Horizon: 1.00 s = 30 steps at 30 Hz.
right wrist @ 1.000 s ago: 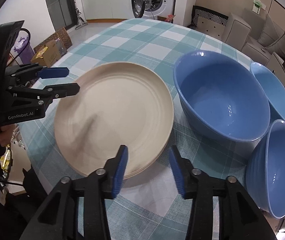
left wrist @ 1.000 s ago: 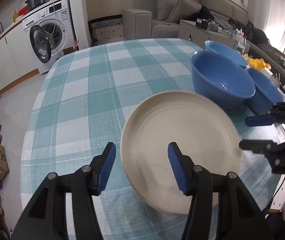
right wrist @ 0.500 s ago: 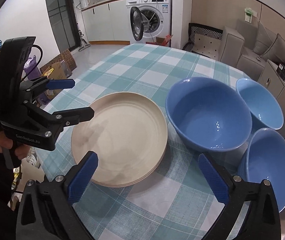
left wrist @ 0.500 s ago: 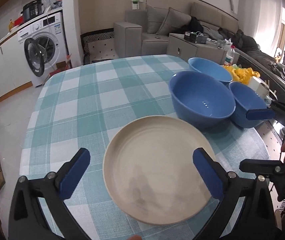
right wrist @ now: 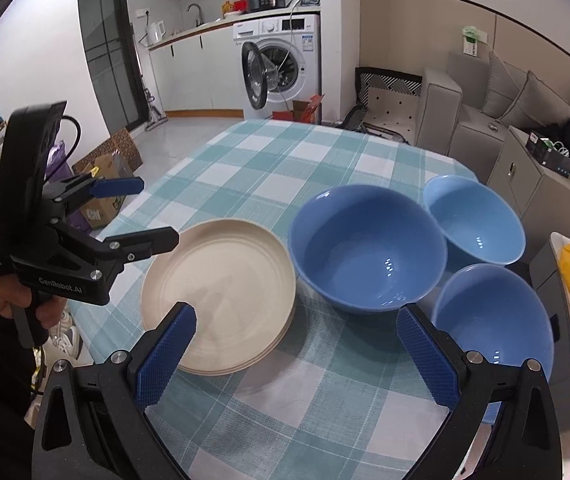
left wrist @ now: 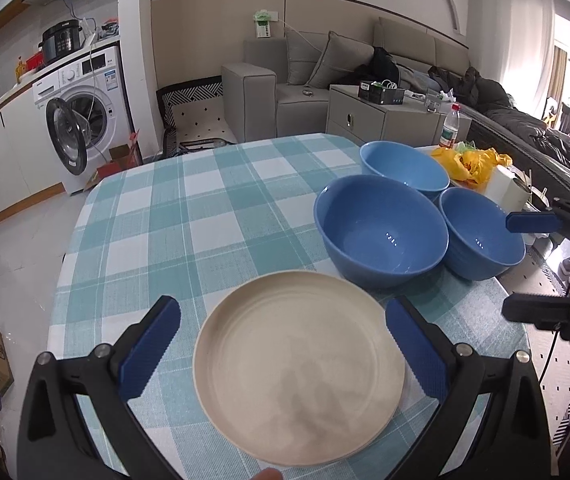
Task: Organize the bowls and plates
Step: 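Move the left gripper away from the plates toward the blue bowls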
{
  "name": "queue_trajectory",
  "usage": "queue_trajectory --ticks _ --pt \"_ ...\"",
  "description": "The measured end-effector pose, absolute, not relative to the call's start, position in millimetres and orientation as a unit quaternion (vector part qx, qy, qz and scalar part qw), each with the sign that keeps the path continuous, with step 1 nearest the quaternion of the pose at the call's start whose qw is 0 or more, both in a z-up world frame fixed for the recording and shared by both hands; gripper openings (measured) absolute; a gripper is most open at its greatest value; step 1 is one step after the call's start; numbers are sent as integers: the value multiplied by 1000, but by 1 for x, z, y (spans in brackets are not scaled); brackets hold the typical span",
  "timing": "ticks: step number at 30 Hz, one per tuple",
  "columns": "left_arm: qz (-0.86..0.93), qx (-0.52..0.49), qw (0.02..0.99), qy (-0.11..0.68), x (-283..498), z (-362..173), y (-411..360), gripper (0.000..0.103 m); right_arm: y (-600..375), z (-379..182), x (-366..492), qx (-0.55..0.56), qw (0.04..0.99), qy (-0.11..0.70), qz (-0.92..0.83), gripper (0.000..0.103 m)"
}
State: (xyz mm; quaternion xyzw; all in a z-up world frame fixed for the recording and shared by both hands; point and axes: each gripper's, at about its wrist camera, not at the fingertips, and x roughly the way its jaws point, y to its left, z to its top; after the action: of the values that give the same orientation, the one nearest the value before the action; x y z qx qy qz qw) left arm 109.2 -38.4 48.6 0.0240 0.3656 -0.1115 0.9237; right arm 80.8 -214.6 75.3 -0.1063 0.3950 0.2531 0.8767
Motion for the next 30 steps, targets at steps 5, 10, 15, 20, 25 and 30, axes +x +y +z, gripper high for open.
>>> queue_trajectory --ticks 5,10,15,20,25,30 --pt "-115 34 927 357 115 59 -49 103 -237 96 82 -87 888 381 242 102" --pt "-117 36 928 351 124 67 -61 103 -259 116 83 -72 898 367 231 102" --pt "-125 46 930 343 130 77 -77 103 -280 131 84 -61 908 353 218 102" --pt "-135 57 930 337 137 85 -92 103 -303 148 86 -50 916 342 201 102" --pt "-149 63 929 334 150 90 -106 103 -322 160 91 -42 922 336 189 102" --pt "-161 56 927 335 166 91 -115 103 -340 168 100 -28 924 338 175 102"
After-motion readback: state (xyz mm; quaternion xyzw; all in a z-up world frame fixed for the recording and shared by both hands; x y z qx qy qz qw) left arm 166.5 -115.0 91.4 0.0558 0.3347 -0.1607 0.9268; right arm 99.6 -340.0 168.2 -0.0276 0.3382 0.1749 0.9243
